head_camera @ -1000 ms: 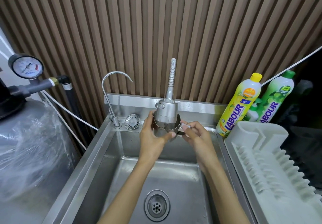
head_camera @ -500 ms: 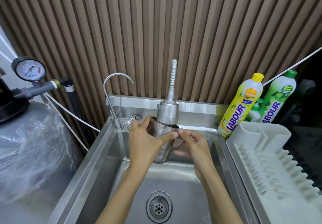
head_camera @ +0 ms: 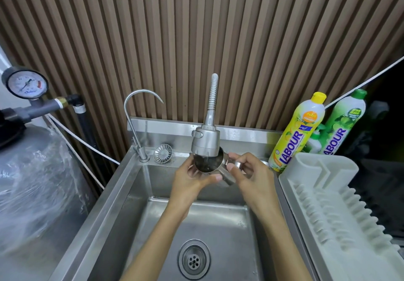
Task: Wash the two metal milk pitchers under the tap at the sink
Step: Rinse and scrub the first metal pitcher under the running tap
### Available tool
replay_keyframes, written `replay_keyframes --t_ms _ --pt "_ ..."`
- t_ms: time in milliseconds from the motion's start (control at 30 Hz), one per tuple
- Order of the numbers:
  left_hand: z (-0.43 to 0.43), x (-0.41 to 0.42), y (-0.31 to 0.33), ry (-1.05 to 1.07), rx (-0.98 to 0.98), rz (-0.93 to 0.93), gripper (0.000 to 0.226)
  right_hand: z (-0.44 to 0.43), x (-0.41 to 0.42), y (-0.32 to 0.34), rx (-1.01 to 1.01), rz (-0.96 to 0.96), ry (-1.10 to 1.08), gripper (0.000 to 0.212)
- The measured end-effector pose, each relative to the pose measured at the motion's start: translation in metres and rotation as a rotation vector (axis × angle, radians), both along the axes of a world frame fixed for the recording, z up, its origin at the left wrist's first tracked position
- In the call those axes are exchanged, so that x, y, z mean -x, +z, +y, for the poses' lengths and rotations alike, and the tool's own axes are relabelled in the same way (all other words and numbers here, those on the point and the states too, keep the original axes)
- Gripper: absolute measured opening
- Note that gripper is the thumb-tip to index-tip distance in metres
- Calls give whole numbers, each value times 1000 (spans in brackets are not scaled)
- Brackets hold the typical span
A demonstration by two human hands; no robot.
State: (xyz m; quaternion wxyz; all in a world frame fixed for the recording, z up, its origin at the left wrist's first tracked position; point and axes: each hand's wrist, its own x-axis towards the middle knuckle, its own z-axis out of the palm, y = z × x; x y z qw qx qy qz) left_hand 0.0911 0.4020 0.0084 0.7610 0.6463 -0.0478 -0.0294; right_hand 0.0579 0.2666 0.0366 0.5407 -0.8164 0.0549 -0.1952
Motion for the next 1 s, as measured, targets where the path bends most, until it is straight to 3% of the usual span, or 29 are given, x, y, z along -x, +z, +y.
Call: replay_keyframes --t_ms 200,300,367,467,600,733,867,933,1000 --pt "9 -8 5 153 -111 -225 73 8 -13 -24 -616 62 245 20" --pt "20 -6 7 227 -300 -305 76 20 -13 -33 -845 113 281 19" --pt "23 0 13 288 -456 -324 75 26 -12 -37 -895 140 286 17" --pt "24 8 20 393 -657 -352 73 29 -8 -37 -822 186 259 14" --pt "23 17 20 422 -683 -283 67 26 -1 -29 -714 219 198 16" --pt "28 15 12 238 -471 -90 58 14 1 -10 -446 217 98 23" --pt "26 10 0 -17 -204 104 37 6 -5 1 6 136 -16 28" --pt "22 4 -8 -81 -194 171 41 10 -10 -1 152 148 -44 26" --pt "20 -6 -21 -134 -209 235 54 17 -15 -5 302 178 -71 9"
